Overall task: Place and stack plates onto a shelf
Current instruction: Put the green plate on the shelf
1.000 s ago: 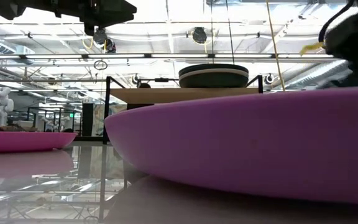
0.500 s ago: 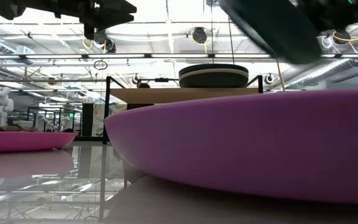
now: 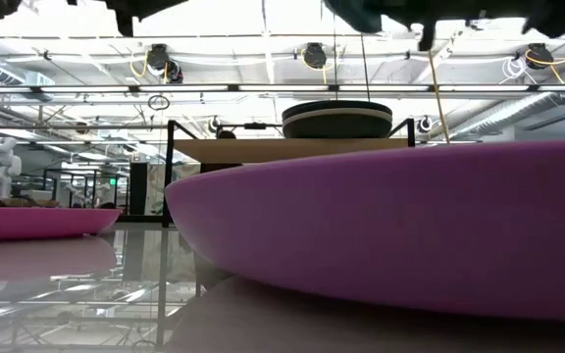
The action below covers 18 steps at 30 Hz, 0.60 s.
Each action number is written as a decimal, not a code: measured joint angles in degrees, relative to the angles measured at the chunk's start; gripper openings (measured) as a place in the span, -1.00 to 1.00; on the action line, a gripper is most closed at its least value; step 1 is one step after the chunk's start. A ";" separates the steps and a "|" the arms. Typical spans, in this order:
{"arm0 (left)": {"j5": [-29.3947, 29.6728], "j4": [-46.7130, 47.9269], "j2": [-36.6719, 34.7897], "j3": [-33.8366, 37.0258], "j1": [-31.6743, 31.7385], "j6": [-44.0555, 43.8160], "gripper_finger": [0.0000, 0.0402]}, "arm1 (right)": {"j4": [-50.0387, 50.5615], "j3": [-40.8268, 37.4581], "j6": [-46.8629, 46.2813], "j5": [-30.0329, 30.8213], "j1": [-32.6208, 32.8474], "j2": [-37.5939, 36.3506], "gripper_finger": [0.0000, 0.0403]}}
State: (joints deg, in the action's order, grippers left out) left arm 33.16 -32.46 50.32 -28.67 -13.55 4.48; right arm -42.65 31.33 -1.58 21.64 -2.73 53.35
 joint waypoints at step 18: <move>6.03 15.82 -9.41 0.00 -2.09 0.33 -0.32 | 4.30 25.89 -6.97 -15.53 -18.74 30.64 -1.00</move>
State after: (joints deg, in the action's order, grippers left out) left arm 39.20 -16.63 40.91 -28.67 -15.64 4.81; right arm -38.35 57.22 -8.55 6.11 -21.47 83.99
